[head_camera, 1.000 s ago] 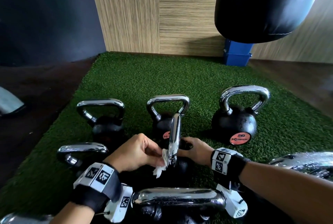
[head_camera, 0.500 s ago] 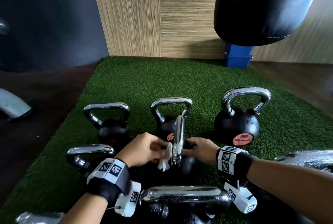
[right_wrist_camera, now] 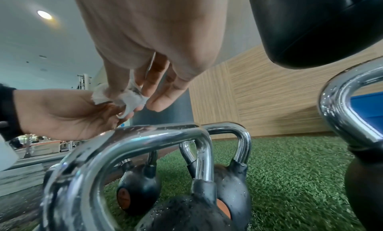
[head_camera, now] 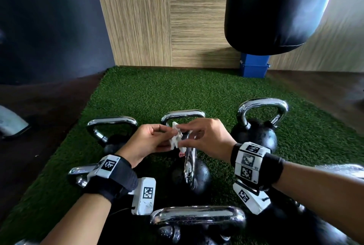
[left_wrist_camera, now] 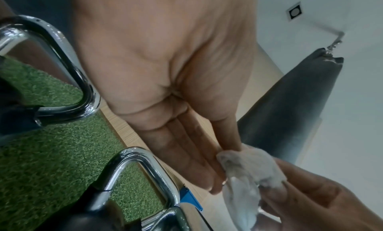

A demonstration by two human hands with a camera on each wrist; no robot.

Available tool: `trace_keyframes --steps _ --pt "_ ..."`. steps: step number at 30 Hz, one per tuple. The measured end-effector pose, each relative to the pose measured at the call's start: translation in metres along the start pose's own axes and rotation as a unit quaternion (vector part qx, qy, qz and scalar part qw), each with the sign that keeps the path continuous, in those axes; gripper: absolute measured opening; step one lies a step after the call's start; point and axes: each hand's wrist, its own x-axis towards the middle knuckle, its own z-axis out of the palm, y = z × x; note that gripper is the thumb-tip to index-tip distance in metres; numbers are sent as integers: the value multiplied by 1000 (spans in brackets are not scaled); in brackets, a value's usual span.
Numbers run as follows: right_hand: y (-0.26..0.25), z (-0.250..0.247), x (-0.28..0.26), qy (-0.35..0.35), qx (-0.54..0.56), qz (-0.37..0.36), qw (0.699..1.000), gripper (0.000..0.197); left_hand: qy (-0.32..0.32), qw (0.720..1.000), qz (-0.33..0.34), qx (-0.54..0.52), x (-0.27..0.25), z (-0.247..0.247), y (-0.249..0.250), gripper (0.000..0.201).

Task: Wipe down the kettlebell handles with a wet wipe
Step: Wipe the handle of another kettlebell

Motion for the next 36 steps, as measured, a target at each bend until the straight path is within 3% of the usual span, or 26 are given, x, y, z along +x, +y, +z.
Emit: trace_keyframes --steps 3,7,12,16,19,21,23,25,29,32,36 --pt "1 4 2 29 6 -7 1000 43 4 1000 1 0 3 1 0 42" --pt "-1 8 7 48 30 57 997 24 3 999 4 53 5 6 0 25" --pt "8 8 4 59 -45 75 994 16 -8 996 -29 86 7 14 -6 46" --pt "35 2 6 113 -28 162 980 15 -42 994 -24 99 13 10 -20 38" --pt "66 3 0 139 20 254 957 13 -13 980 -60 191 18 2 -44 90" --pt "82 11 -8 136 33 321 937 13 -129 939 -86 306 16 4 -62 128" --pt "94 21 -13 133 32 359 923 11 -248 889 -71 378 14 15 -79 143" --pt "99 29 -12 131 55 371 917 12 -229 874 -13 429 11 27 -95 137" --pt "106 45 -6 120 107 386 908 17 -142 883 56 445 5 34 -110 135" --pt "114 57 -6 125 160 394 896 25 -145 877 89 450 6 35 -113 127" --pt "122 67 -5 100 171 423 884 20 -142 885 107 430 9 33 -115 117"
